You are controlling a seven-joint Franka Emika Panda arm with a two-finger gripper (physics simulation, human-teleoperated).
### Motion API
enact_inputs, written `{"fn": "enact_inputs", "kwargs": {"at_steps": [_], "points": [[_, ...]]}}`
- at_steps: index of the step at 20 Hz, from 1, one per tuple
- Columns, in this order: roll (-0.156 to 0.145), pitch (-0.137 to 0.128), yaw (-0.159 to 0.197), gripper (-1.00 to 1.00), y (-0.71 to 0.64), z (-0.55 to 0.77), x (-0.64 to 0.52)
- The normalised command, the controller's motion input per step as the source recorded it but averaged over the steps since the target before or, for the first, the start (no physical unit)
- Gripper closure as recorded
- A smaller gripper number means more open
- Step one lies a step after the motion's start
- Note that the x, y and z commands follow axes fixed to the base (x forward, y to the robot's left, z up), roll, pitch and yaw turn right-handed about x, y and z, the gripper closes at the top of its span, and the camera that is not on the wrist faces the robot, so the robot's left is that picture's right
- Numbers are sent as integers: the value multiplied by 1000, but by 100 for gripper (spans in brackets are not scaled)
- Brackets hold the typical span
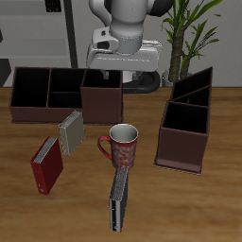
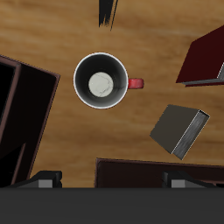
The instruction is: Place the red book into the left desk caddy's front compartment
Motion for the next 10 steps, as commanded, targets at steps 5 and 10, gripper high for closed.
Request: {"fn": "enact_inputs", "kwargs": {"at_steps": [5, 10], "points": [[-14, 13, -14, -100, -41, -15, 89], [18, -5, 14, -100, -253, 69, 216]]}}
